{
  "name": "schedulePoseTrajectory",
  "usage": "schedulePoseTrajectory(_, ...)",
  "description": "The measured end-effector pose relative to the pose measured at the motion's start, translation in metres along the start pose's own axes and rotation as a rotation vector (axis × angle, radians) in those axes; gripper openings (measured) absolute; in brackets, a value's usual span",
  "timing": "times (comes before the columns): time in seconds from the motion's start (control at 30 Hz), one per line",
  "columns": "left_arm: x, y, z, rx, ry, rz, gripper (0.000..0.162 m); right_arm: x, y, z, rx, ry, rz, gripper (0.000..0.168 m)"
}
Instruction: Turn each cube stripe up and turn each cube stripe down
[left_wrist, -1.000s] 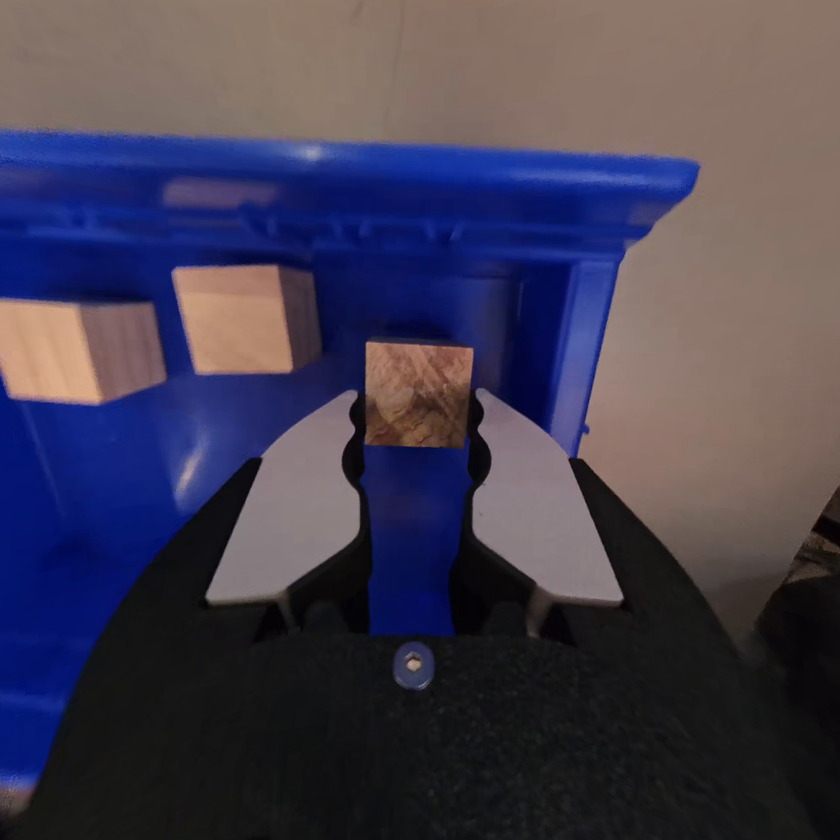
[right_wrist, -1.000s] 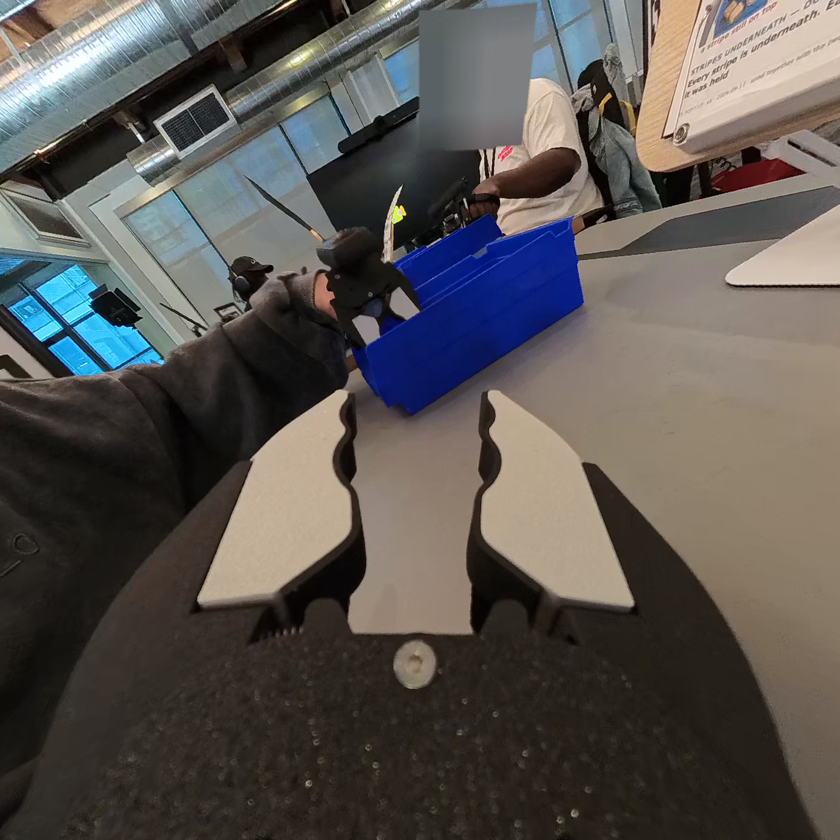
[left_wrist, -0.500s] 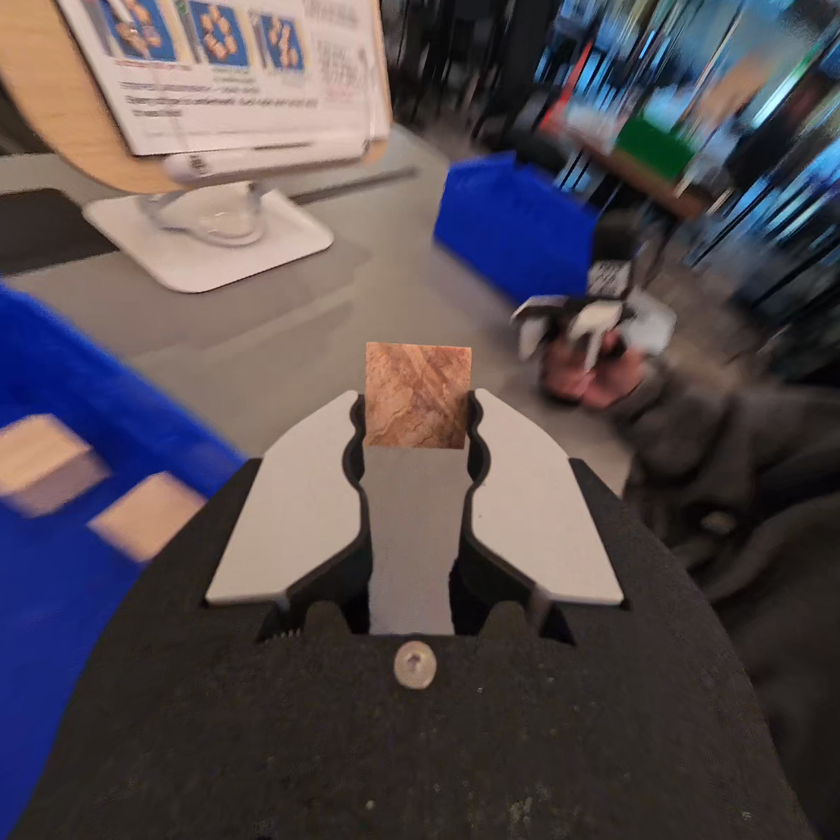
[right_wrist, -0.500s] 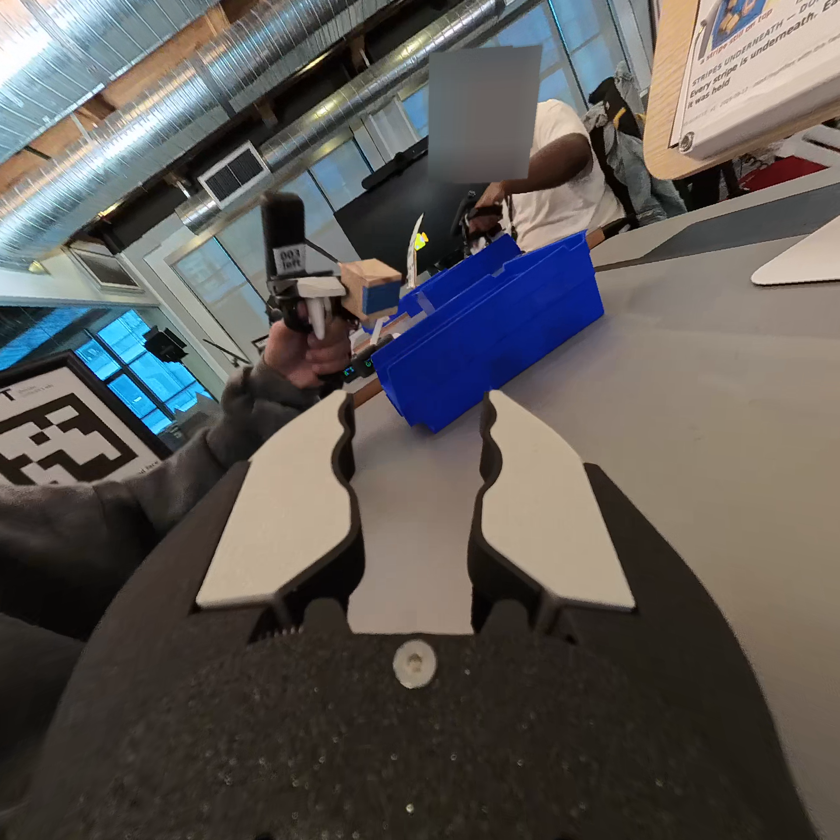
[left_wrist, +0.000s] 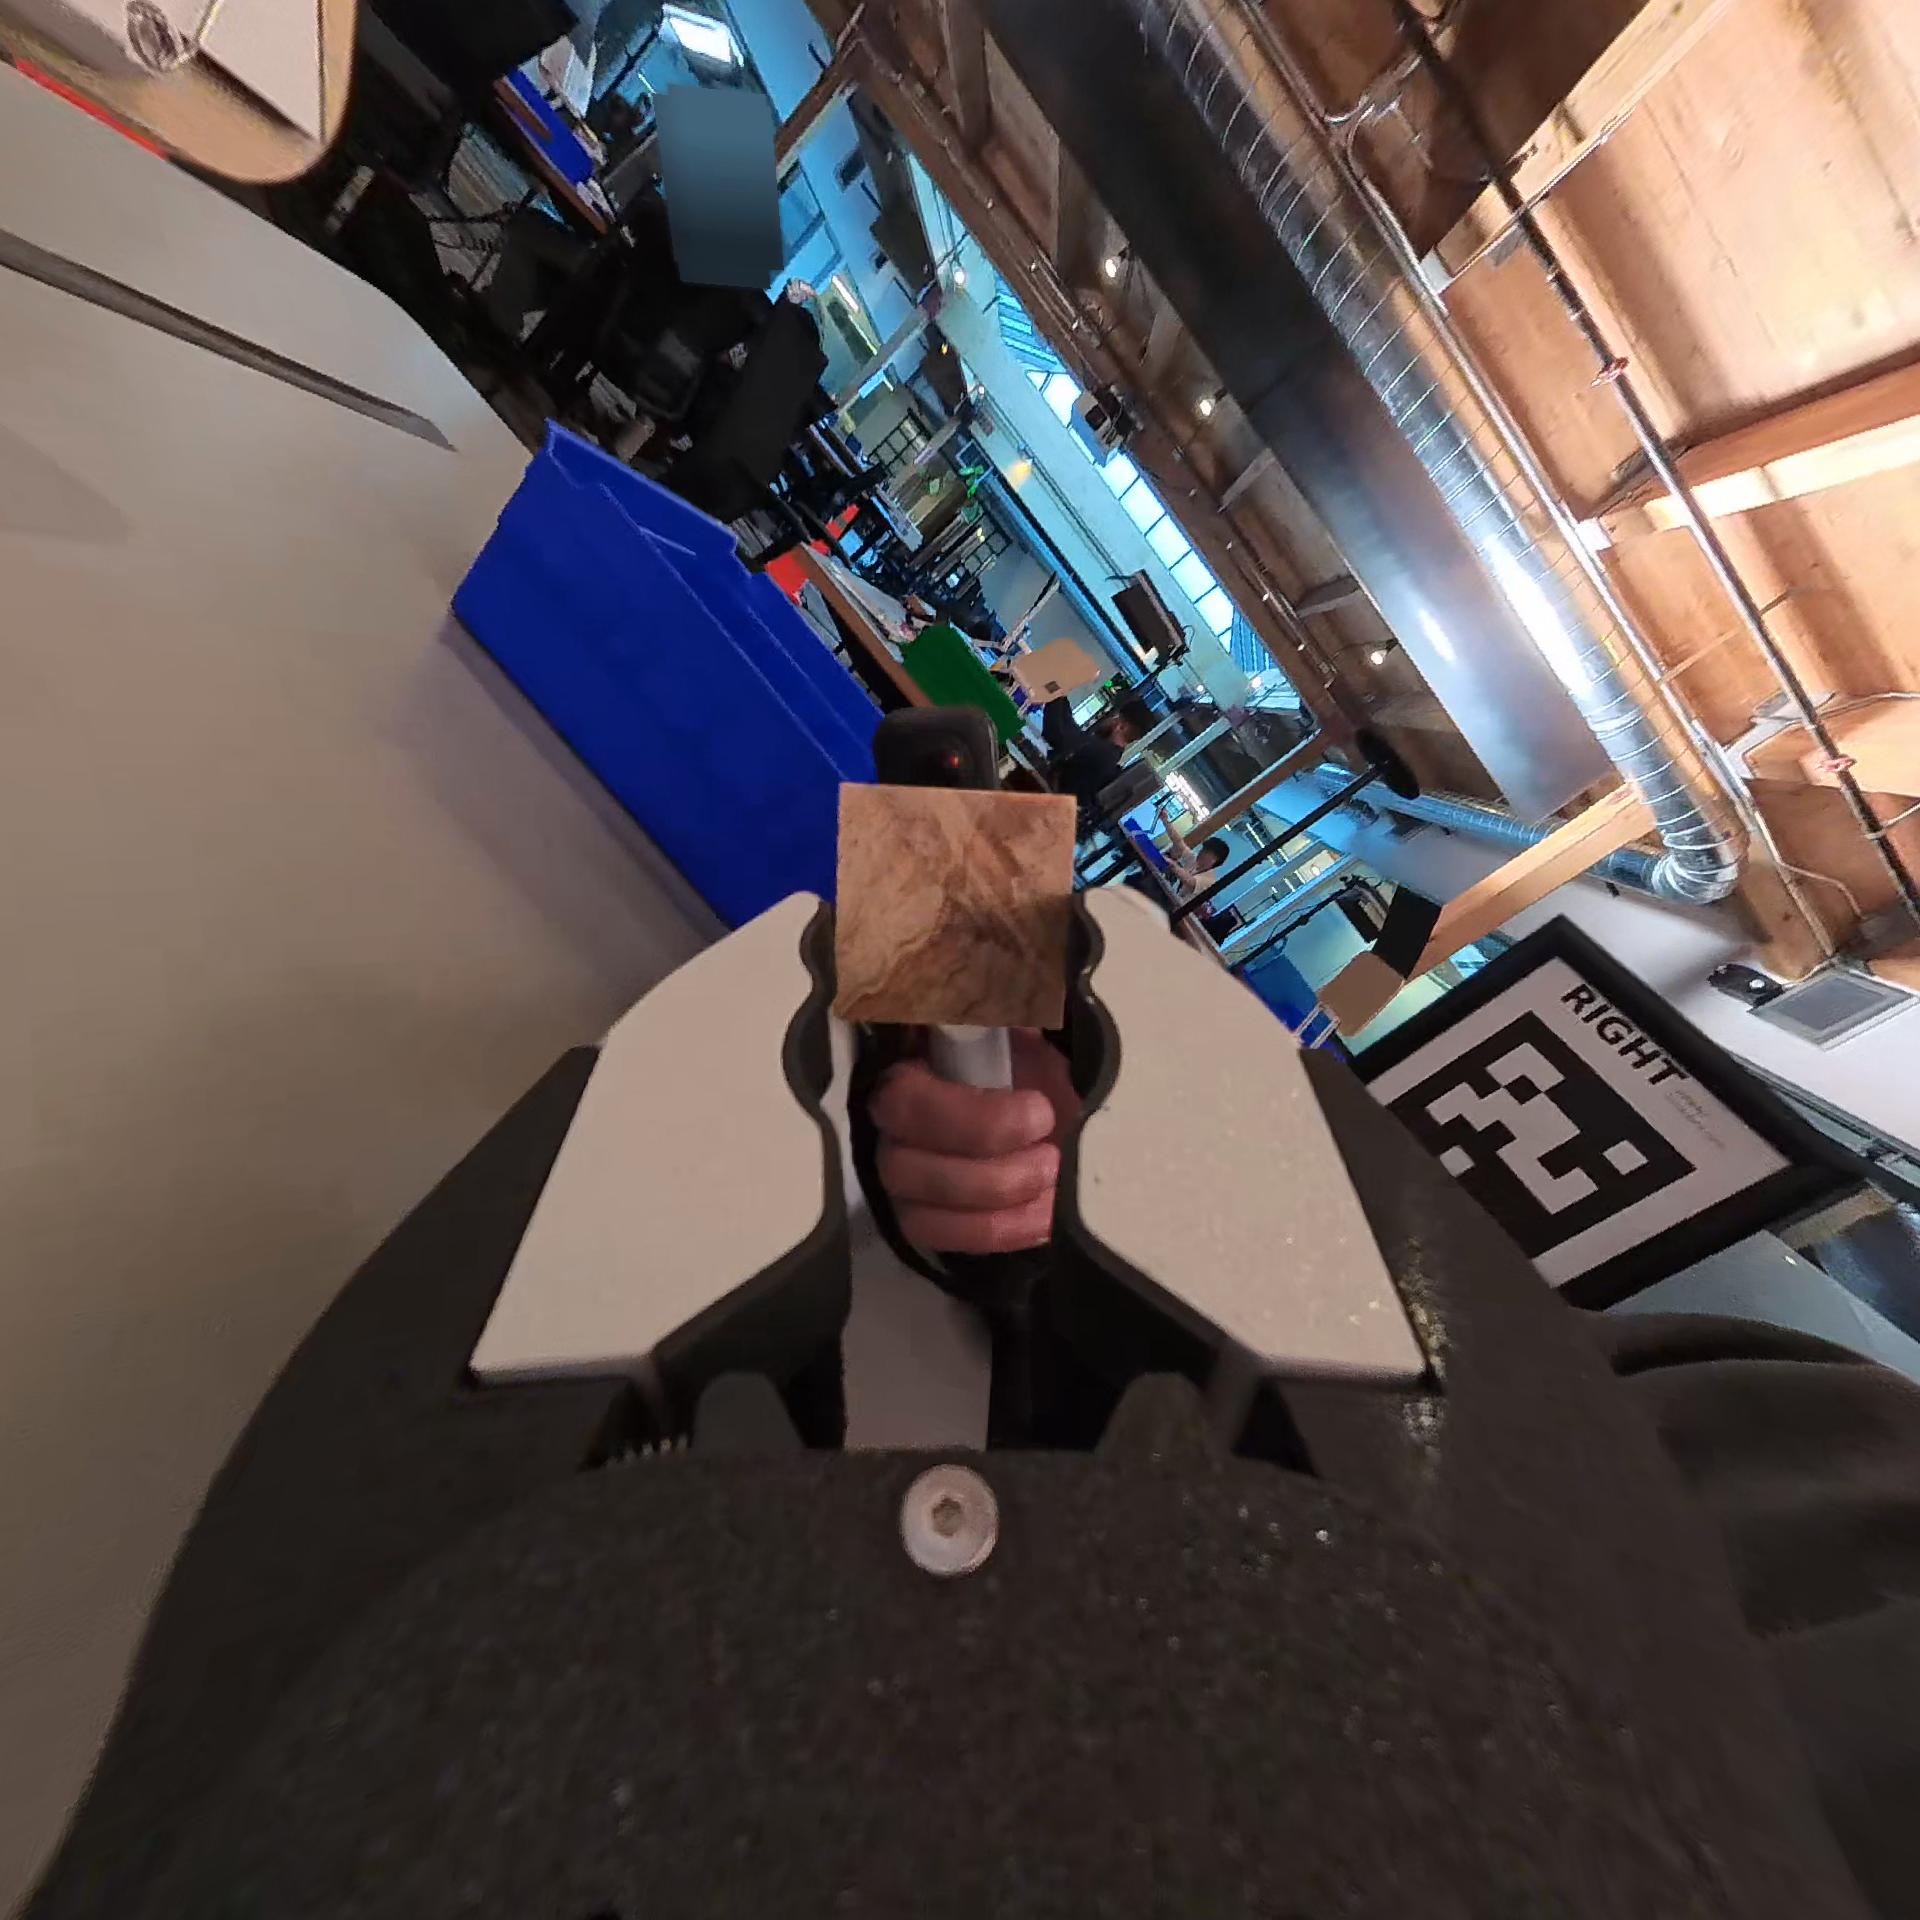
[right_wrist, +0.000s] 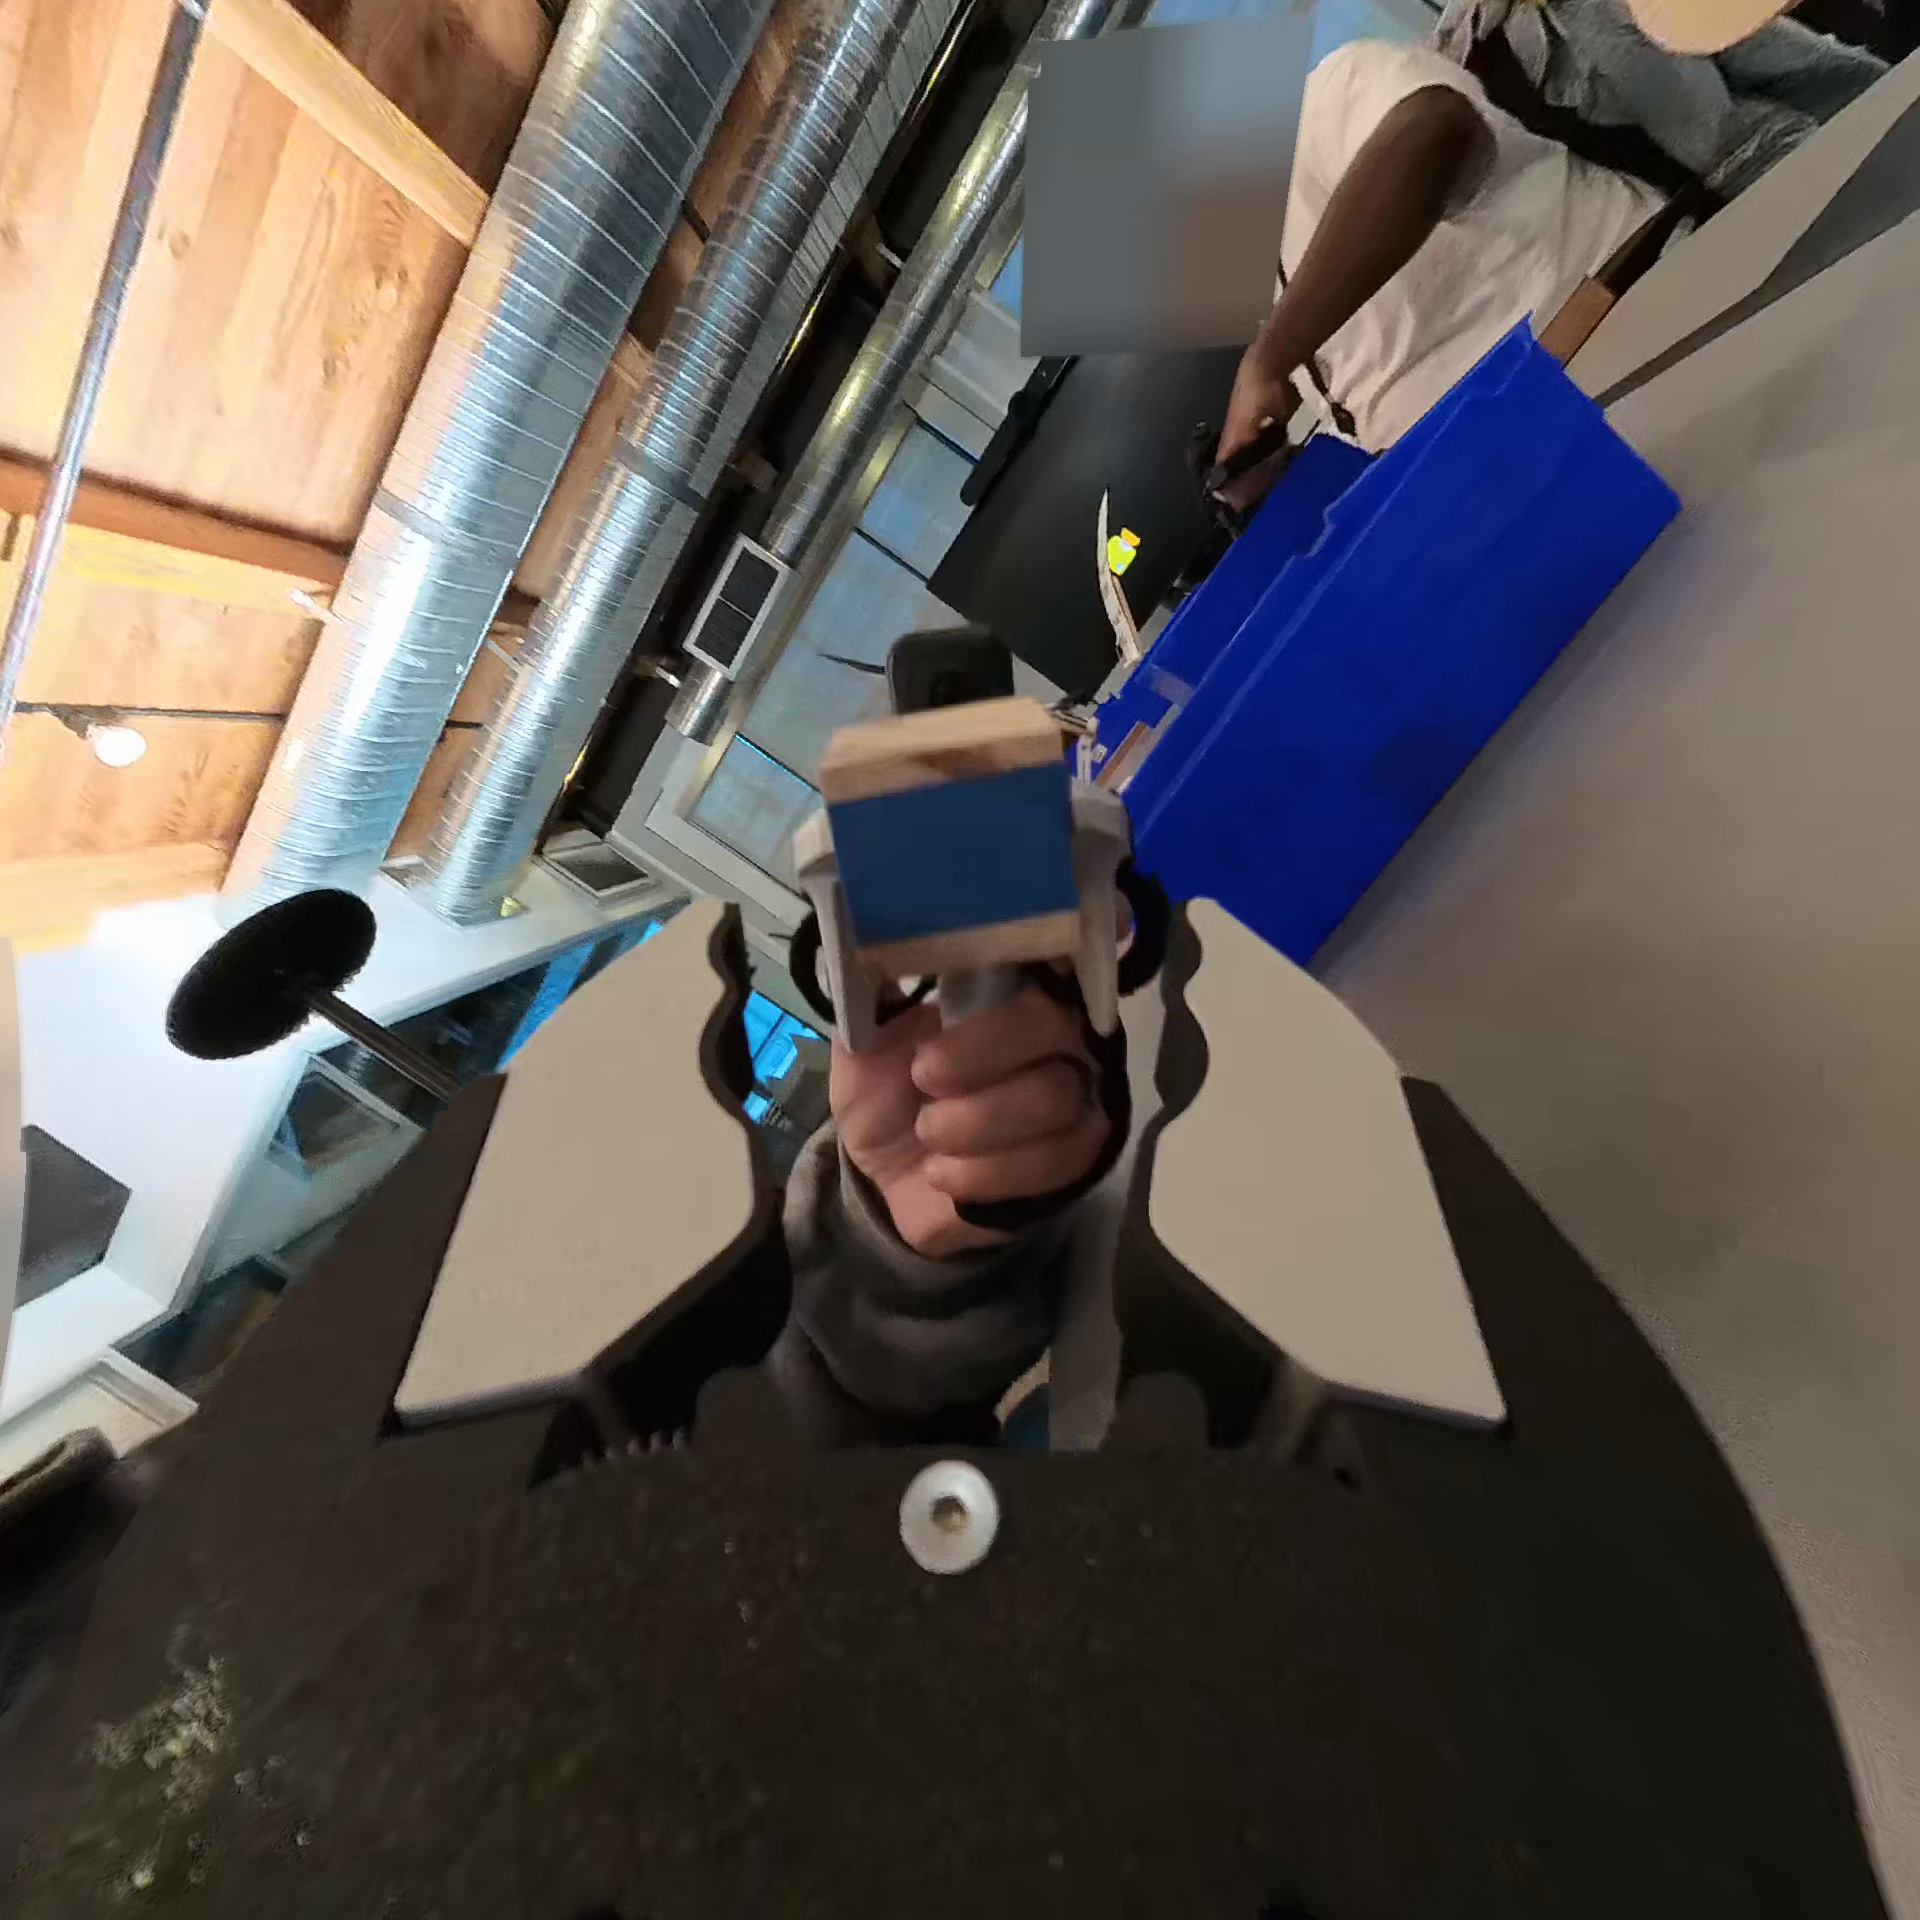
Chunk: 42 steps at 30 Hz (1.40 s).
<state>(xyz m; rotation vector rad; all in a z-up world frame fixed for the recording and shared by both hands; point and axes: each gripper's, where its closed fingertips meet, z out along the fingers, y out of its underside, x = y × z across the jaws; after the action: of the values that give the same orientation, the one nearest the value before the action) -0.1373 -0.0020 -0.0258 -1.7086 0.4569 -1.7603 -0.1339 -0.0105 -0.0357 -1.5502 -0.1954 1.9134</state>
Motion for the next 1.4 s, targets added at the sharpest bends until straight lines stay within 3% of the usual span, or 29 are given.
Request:
schedulePoseTrajectory(0.23, -0.006, 0.01, 0.0, -0.03, -0.01, -0.012, 0.041, 0.019, -0.002, 0.0, 0.033, 0.025, 0.037, 0.073)
schedulePoseTrajectory(0.27, -0.007, 0.012, 0.001, -0.042, -0.011, -0.011, 0.041, 0.017, -0.002, 0.001, 0.032, 0.01, 0.016, 0.064)
schedulePoseTrajectory(0.3, -0.01, 0.014, 0.001, -0.047, -0.019, -0.019, 0.041, 0.011, -0.001, 0.0, 0.026, -0.025, -0.004, 0.044)
schedulePoseTrajectory(0.53, -0.01, 0.019, 0.005, -0.073, 0.006, -0.069, 0.042, 0.012, 0.003, -0.006, -0.018, 0.021, -0.041, 0.043)
schedulePoseTrajectory(0.6, -0.005, 0.017, 0.0, -0.084, 0.004, -0.063, 0.052, 0.011, 0.003, -0.007, -0.039, 0.024, -0.038, 0.043)
schedulePoseTrajectory(0.67, -0.001, 0.018, -0.011, -0.094, -0.046, -0.003, 0.077, 0.008, -0.001, -0.01, -0.026, 0.024, -0.052, 0.043)
schedulePoseTrajectory(0.77, -0.017, 0.039, -0.037, -0.18, -0.279, 0.221, 0.09, 0.0, -0.007, -0.014, -0.018, 0.012, -0.064, 0.043)
schedulePoseTrajectory(0.9, -0.037, 0.069, -0.079, -0.174, -0.544, 0.504, 0.086, -0.006, -0.017, -0.021, -0.014, 0.052, -0.14, 0.043)
schedulePoseTrajectory(1.03, -0.018, 0.063, -0.078, -0.134, -0.486, 0.505, 0.081, -0.017, -0.027, -0.026, -0.014, 0.108, -0.221, 0.043)
schedulePoseTrajectory(1.23, -0.026, 0.075, -0.077, -0.209, -0.513, 0.572, 0.074, -0.066, -0.083, -0.072, 0.022, 0.331, -0.451, 0.043)
schedulePoseTrajectory(1.3, -0.025, 0.079, -0.073, -0.231, -0.495, 0.557, 0.074, -0.076, -0.114, -0.114, 0.074, 0.498, -0.502, 0.043)
schedulePoseTrajectory(1.4, -0.027, 0.083, -0.072, -0.259, -0.493, 0.563, 0.074, -0.069, -0.146, -0.203, 0.076, 0.921, -0.553, 0.043)
